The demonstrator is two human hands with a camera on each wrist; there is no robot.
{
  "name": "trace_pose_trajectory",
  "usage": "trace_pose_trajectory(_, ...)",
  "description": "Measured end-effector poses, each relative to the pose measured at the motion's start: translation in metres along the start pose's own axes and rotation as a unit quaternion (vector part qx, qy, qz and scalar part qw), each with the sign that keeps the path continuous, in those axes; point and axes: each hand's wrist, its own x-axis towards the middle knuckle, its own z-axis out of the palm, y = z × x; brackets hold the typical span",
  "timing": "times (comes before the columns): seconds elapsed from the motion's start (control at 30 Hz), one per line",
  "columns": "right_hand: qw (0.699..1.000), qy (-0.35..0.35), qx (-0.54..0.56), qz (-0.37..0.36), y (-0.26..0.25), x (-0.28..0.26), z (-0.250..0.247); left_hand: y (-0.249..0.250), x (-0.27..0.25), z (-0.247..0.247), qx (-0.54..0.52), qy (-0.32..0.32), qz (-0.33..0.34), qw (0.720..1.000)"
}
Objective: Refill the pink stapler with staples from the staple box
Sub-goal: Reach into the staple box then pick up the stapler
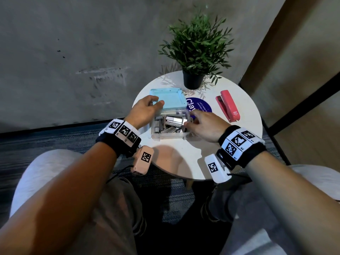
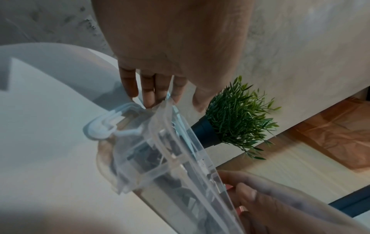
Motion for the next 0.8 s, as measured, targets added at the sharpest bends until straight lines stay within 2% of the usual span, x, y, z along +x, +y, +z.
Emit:
trace_pose_trajectory(0.17, 1.000, -0.001, -0.003, 0.005, -0.001, -0.001, -0.001, 0.000, -0.003, -0.004, 0.068, -0.005, 0.024, 0.997)
trace_pose_trajectory(0.33, 1.000, -0.005, -0.002, 0.002, -0.003, -0.003, -0.003, 0.002, -0.009, -0.010, 0.150, -0.039, 0.046, 0.987)
trace_pose_trajectory(0.6, 1.000, 0.012, -0.005, -0.002, -0.001, -0.002, -0.007, 0.009, -0.021, -0.017, 0.252, -0.033, 0.064, 0.965)
trace_pose_trajectory(0.67, 1.000, 0.010, -0.006, -0.002, 0.000, -0.001, -0.008, 0.013, -0.027, -0.019, 0.261, -0.049, 0.076, 0.961)
trace_pose_trajectory(0.8, 1.000, 0.014, -0.005, -0.002, 0.000, 0.000, -0.008, 0.020, -0.036, -0.018, 0.281, -0.130, 0.078, 0.948)
